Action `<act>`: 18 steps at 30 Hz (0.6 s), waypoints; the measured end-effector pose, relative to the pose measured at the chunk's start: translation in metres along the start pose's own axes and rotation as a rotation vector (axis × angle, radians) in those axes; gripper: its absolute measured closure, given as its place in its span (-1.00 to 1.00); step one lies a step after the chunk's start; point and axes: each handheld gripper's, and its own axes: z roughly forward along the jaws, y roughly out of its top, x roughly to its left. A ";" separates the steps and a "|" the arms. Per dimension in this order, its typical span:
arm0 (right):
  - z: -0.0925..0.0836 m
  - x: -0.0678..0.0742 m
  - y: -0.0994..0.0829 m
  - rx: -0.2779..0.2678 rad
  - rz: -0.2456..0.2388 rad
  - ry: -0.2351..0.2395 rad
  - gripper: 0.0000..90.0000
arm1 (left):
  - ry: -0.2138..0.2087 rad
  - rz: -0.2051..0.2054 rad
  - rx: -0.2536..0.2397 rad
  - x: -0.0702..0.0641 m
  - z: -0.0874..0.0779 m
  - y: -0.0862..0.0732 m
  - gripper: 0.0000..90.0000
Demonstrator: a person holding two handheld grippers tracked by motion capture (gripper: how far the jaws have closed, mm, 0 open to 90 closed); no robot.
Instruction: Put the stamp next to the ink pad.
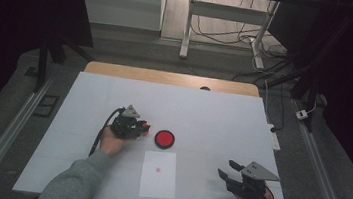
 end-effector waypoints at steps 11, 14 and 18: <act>0.000 0.000 0.000 -0.001 0.000 0.001 -0.01 | -0.007 0.005 0.012 0.001 0.002 -0.005 0.58; 0.000 0.000 0.000 0.001 -0.003 -0.002 -0.01 | -0.005 0.007 0.011 0.001 0.002 -0.006 0.57; 0.000 0.000 0.000 -0.001 -0.001 0.001 -0.01 | -0.004 0.016 0.017 -0.002 0.002 -0.005 0.47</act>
